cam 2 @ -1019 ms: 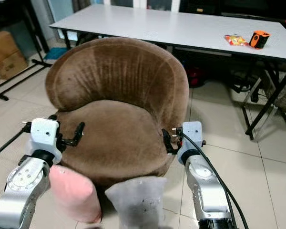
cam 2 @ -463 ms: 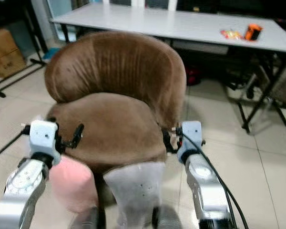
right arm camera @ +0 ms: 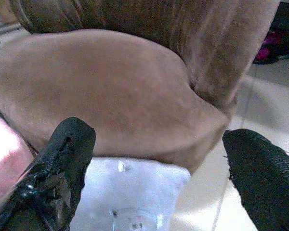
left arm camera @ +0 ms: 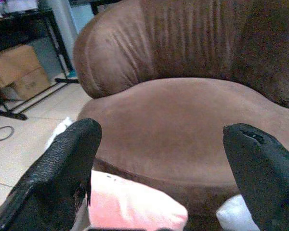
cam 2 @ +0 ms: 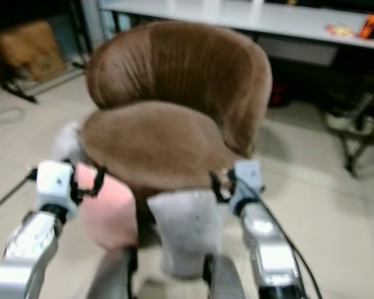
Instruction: Move the pillow to the sofa from floor
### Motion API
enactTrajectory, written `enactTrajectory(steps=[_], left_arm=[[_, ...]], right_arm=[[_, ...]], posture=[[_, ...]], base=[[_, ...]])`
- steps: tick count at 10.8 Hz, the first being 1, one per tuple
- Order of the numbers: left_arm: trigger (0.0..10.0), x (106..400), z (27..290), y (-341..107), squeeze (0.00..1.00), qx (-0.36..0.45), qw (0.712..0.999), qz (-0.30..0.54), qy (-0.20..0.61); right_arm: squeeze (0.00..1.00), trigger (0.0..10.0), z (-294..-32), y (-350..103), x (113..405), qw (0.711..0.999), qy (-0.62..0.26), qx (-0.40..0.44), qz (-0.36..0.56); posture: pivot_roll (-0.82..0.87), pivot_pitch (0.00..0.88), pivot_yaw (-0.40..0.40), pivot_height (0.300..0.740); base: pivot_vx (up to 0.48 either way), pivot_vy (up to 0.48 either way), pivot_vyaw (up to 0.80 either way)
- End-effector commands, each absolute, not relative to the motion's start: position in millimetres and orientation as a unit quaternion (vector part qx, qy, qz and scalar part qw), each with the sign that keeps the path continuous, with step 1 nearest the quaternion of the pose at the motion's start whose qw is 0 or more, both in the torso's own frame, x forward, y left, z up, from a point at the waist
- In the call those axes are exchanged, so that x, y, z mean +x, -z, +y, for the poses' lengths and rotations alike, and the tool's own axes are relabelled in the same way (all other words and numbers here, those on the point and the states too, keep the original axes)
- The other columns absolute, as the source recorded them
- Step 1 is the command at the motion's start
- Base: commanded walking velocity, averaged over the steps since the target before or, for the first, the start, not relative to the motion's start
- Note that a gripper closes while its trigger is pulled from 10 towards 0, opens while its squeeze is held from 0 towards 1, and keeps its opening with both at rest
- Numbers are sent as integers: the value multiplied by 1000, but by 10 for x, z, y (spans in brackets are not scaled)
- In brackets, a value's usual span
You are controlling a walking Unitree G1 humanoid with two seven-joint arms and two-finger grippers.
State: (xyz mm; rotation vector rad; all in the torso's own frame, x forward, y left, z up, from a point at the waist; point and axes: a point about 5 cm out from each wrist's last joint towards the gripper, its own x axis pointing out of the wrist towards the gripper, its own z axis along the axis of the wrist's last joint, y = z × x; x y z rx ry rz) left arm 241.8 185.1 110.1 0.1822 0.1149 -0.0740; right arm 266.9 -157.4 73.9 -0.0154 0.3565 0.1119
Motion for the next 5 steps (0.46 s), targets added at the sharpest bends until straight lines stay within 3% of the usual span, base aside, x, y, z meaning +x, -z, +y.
enactTrajectory(steps=[1,4,5], left_arm=[[10000,2445,1820,-1160,0,93,994,42,40],[10000,2450,1822,-1157,0,90,994,42,40],[10000,2455,1823,-1157,0,90,994,42,41]], right_arm=[[0,10000,-1641,-793,2707,985,-40,-20,167],[0,10000,-1643,-786,2721,985,-31,-21,167],[0,10000,-1646,-787,2728,986,-25,-16,166]], posture=[[-95,0,4,545],[-95,0,4,540],[-94,0,4,540]], base=[[0,0,0],[0,0,0],[315,0,0]])
